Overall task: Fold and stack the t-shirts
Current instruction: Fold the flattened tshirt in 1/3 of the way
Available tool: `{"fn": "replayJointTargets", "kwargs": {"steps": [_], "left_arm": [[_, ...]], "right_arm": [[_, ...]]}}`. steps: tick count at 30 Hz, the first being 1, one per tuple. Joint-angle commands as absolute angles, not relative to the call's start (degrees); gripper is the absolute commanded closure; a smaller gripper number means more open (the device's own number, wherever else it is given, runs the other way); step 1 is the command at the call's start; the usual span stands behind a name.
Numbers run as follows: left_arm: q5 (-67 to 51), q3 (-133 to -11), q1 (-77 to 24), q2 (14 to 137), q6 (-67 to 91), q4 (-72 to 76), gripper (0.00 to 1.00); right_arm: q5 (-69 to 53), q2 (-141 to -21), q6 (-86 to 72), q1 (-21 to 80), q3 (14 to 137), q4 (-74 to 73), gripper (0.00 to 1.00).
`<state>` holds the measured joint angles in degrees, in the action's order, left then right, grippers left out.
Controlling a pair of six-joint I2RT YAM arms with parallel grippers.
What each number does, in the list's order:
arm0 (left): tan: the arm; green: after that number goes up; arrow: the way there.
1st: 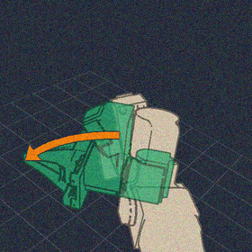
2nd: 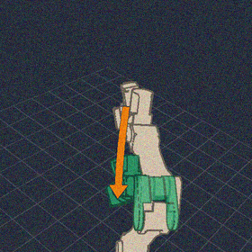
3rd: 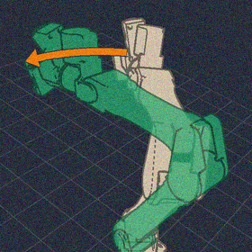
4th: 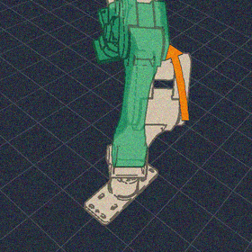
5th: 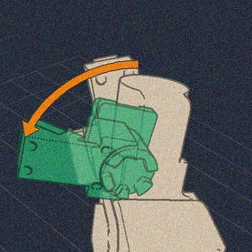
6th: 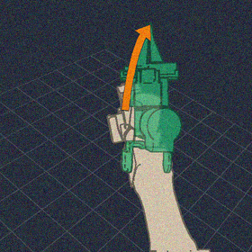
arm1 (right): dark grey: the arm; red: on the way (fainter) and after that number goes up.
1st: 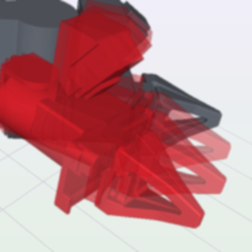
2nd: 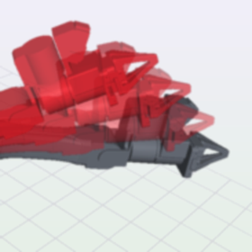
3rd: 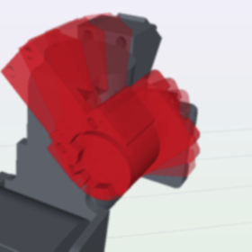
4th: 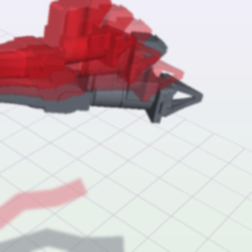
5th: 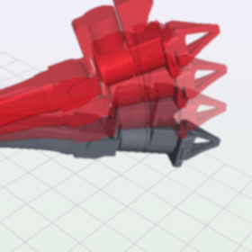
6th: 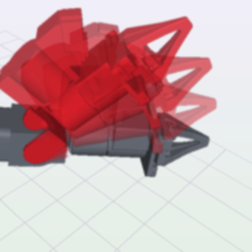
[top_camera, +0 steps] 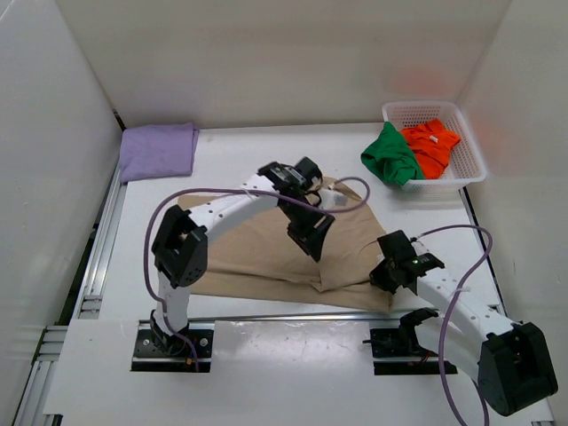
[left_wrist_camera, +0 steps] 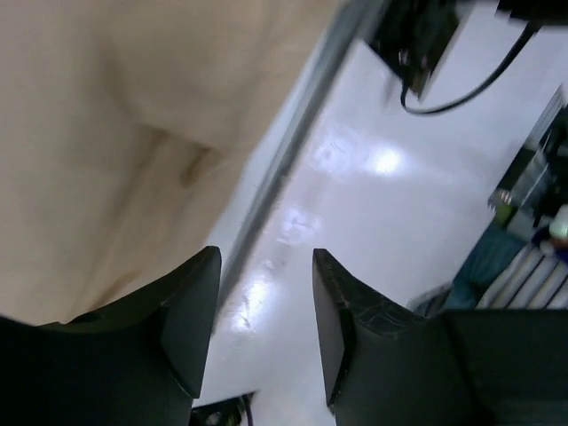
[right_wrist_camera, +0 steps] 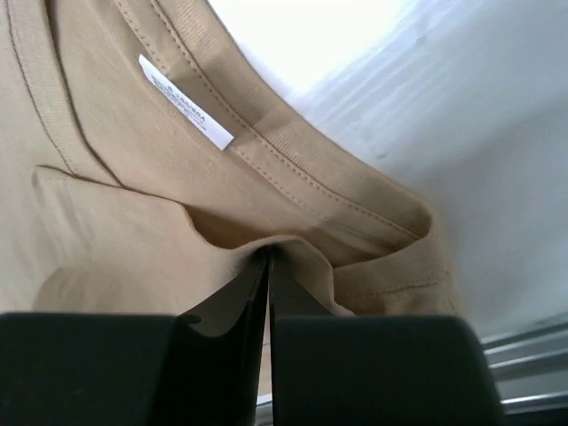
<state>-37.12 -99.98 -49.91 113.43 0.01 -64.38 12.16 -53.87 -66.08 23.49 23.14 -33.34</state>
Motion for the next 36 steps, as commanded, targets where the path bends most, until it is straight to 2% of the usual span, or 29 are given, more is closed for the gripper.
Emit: {"fn": "replayJointTargets", "kwargs": {"steps": [1,7,9,13,19,21,24,29,36], "left_arm": [[-41.3,-99.7,-46.5,110.0,0.0,-61.8,0.44],[-34.7,-98.8,-45.4,111.2,0.0,-58.5,0.44],[-33.3,-97.3,-44.1,111.2,0.0,-57.9,0.43],[-20.9,-94.9,-43.0,110.7,0.0,-56.3,0.40],[-11.1,-91.8,-37.3,107.1,0.0,-55.3,0.36],[-5.7,-91.2,-35.8,105.9,0.0,-55.3,0.31],[0.2,-88.3,-32.4,105.2,0.0,-55.3,0.31],[2.0,-82.2,-25.8,104.7,0.0,-54.8,0.31],[5.9,-78.1,-23.3,104.7,0.0,-52.9,0.31]], "right_arm": [[20.4,-53.6,-60.4,23.5,25.4,-42.1,0.95],[18.6,-53.7,-46.5,25.7,34.2,-37.6,0.79],[18.6,-55.7,-41.9,27.0,36.9,-37.0,0.71],[15.8,-62.1,-35.5,27.0,42.5,-34.6,0.56],[9.6,-75.0,-30.6,27.5,45.7,-30.4,0.53],[7.7,-77.9,-28.8,28.2,46.8,-29.4,0.51],[6.9,-82.5,-28.2,29.3,48.6,-28.7,0.48],[8.0,-85.2,-27.7,29.9,49.9,-28.2,0.45],[11.0,-90.4,-27.7,29.9,52.7,-29.4,0.43]]}}
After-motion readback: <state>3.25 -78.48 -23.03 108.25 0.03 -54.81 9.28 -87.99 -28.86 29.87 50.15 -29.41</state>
